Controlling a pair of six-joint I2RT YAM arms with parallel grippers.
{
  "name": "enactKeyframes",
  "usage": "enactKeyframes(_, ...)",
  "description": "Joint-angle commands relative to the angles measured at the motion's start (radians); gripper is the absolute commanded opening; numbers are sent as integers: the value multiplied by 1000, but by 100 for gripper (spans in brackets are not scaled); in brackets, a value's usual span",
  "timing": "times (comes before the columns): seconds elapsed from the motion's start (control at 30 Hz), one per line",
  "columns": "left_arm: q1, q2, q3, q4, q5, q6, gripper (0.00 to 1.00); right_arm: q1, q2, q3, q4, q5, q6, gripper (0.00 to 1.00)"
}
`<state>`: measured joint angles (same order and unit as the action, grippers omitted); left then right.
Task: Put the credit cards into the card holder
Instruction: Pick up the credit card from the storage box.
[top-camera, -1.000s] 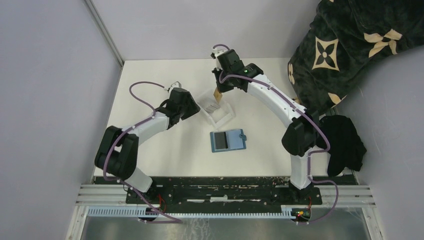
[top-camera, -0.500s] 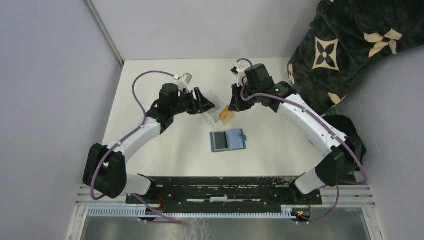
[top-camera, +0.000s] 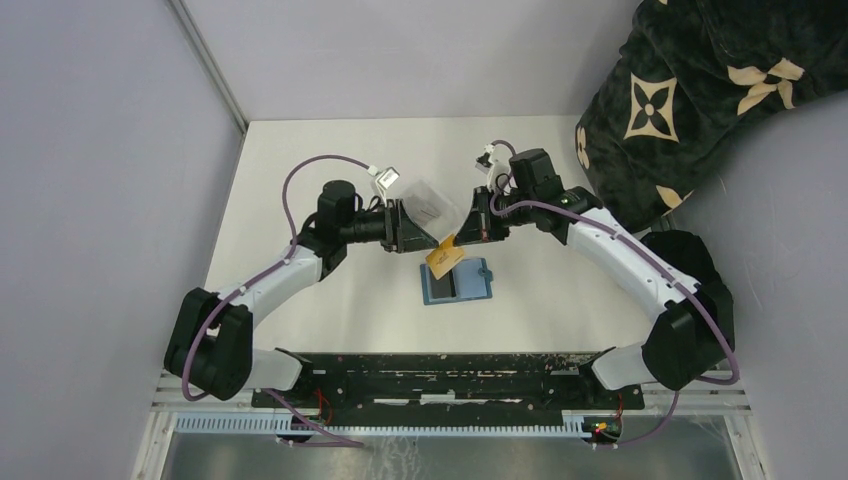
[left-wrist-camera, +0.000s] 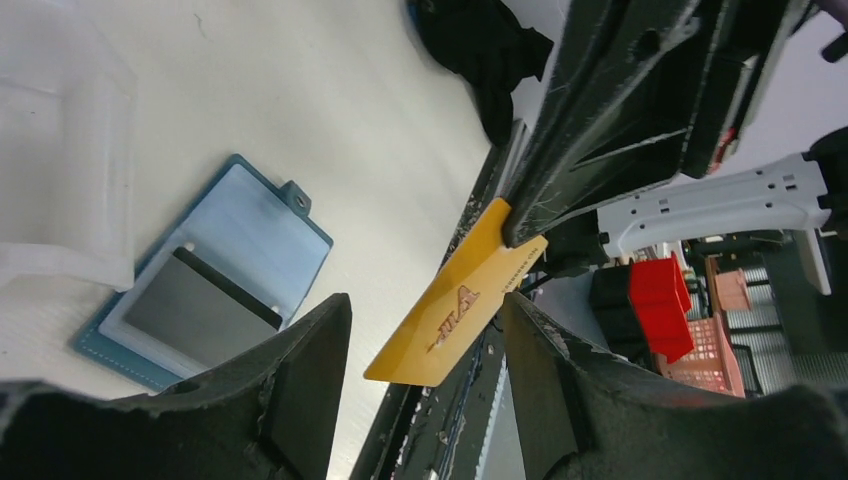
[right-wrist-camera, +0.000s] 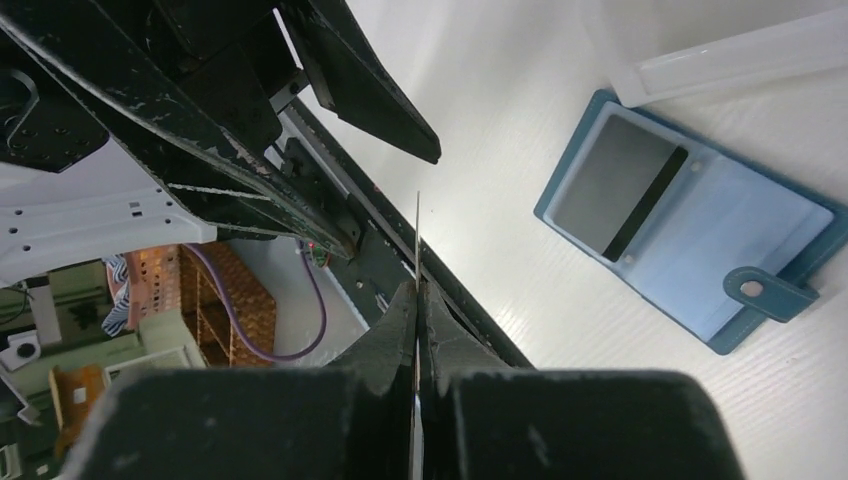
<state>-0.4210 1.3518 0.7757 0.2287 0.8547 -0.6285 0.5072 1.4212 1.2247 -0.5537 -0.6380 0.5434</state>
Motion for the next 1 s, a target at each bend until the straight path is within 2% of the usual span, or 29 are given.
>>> enactKeyframes(0.0, -1, -28, -13, 84, 120, -48, 64, -10, -27, -39, 133, -115, 68, 1)
enactKeyframes(0.27, 0, 21, -15, 90, 186, -56, 61, -22, 19, -41, 195, -189, 109, 1)
enactKeyframes(0.4, 0, 43, -20, 98, 206, -57, 55, -25, 56, -33, 226, -239, 128, 1)
enactKeyframes(0.63, 0, 94, -21, 153, 231, -91, 19, -33, 104, -30, 243, -264, 134, 1)
enactKeyframes(0.73, 0, 105, -52, 232, 235, -148, 7, -44, 118, -28, 256, -267, 146, 1)
enactKeyframes(0.8, -2, 106, -95, 308, 211, -203, 3, -49, 124, -17, 243, -254, 143, 1)
enactKeyframes(0.87, -5, 96, -153, 373, 150, -251, 3, -56, 121, -5, 204, -210, 119, 14)
enactKeyframes(0.93, -18, 71, -213, 410, 47, -279, 3, -58, 103, 5, 136, -123, 75, 31)
enactKeyframes(0.97, -33, 47, -246, 412, -33, -291, 3, -58, 90, 6, 102, -53, 54, 36)
